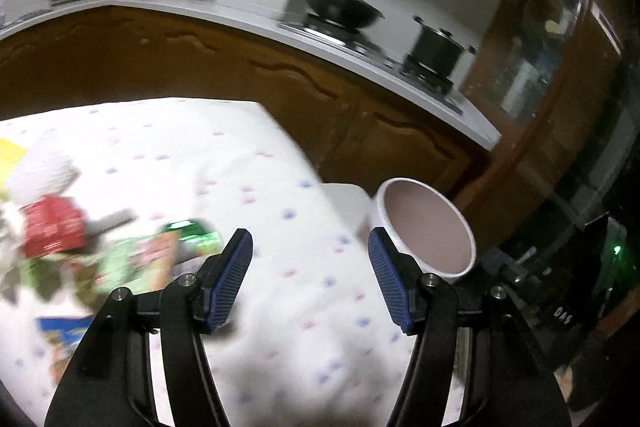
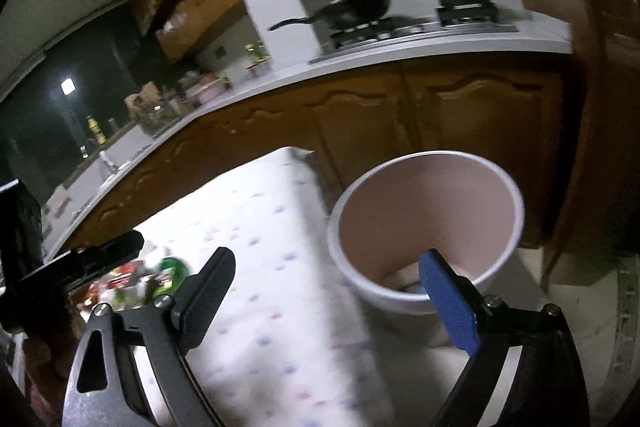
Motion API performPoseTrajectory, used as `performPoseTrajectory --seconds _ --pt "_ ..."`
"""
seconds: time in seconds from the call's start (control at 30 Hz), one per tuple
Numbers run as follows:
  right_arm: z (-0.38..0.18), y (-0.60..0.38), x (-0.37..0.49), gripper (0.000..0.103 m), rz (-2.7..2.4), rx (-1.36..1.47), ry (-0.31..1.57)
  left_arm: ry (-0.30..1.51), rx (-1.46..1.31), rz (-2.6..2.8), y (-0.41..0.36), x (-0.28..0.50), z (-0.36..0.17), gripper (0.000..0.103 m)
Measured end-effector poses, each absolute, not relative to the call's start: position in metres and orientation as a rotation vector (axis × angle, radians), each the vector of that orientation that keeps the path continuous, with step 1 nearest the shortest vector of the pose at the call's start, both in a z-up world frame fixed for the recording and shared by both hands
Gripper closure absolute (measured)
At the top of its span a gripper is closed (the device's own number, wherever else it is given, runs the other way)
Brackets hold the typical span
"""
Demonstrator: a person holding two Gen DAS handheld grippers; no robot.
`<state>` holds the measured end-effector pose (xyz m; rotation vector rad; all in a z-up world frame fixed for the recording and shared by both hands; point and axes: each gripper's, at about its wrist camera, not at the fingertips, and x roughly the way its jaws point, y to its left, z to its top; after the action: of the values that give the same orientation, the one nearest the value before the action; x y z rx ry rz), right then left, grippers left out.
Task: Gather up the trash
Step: 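Move both tools back over the trash on the table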
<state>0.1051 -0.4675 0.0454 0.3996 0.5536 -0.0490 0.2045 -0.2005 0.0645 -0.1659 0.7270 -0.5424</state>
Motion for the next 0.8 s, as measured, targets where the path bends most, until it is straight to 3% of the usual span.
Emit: performPoseTrajectory --seconds 0.8 --pt "0.052 -0.285 0.131 0.008 0.282 0.270 0.597 0.659 -0.202 -0.183 0.006 0.148 0.050 0.037"
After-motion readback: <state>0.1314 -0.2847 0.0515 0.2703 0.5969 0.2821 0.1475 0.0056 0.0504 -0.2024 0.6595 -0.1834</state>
